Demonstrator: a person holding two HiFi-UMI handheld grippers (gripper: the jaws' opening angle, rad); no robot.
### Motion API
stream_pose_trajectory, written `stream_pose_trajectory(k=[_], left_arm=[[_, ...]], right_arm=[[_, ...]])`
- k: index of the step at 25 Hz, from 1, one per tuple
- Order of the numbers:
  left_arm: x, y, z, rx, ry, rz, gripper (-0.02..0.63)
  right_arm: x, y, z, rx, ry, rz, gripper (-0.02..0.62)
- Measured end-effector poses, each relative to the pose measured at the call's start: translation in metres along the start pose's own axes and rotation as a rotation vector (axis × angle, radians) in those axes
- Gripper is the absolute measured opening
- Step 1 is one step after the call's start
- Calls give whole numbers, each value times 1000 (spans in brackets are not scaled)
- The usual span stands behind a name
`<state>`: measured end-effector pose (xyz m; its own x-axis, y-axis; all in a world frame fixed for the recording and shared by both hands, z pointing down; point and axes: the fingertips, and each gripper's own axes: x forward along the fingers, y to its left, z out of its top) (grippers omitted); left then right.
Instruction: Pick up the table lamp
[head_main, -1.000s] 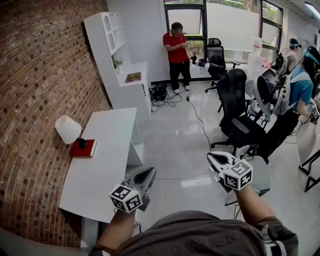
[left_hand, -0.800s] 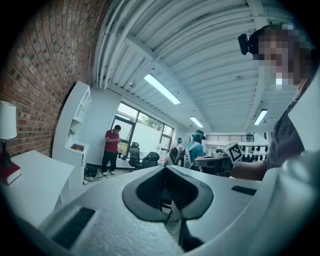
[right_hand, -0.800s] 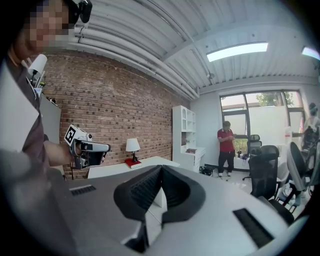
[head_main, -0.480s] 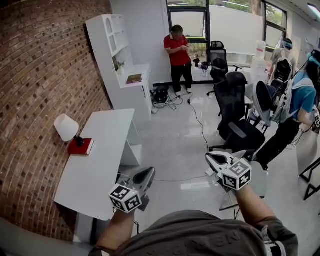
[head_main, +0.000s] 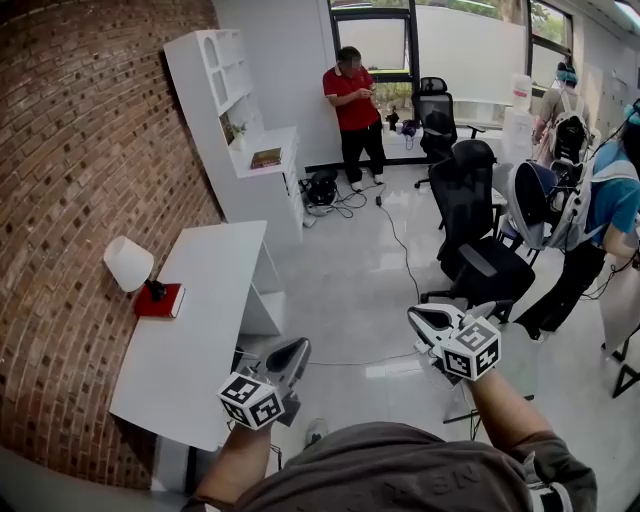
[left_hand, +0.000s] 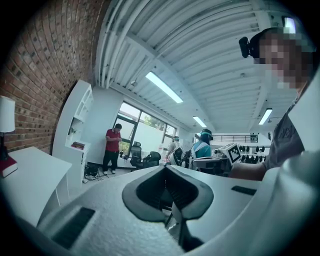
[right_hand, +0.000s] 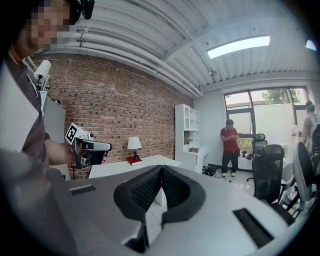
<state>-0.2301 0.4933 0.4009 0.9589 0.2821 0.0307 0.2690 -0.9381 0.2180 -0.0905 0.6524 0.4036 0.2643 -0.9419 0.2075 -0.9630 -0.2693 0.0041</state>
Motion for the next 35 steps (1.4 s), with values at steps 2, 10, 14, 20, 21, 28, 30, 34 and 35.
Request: stream_pose_trajectory(k=[2,10,14,20,21,28,30,34,35], left_arm=[[7,14,-1,-4,5,-13,6],[42,136,22,0,-18,-74,6],[60,216,51,16,-20,-110,5],[81,325,88,29,-15,-134,5],[85,340,92,27,-14,-136,5],[115,418,100,9,13,-128,5],[130,433,100,8,15,-126,6],[167,457,97,6,25,-109,5],[177,463,96,6,27,-100,5]], right_arm=[[15,-5,0,3,7,-6,-5],[132,-35,16,-4,21,-57,-5],[209,-48,47,-13,4,-86,-5],[311,-70,85,-11,-22,-113,-5],[325,-75,88,-9,-23,-115,-5],[400,-110,92,19,0,-119,-5],[415,-126,91,16,4,-114,-5],[445,-167,85,38,0,-93,-5],[454,-179,82,43,2,-79,-5]])
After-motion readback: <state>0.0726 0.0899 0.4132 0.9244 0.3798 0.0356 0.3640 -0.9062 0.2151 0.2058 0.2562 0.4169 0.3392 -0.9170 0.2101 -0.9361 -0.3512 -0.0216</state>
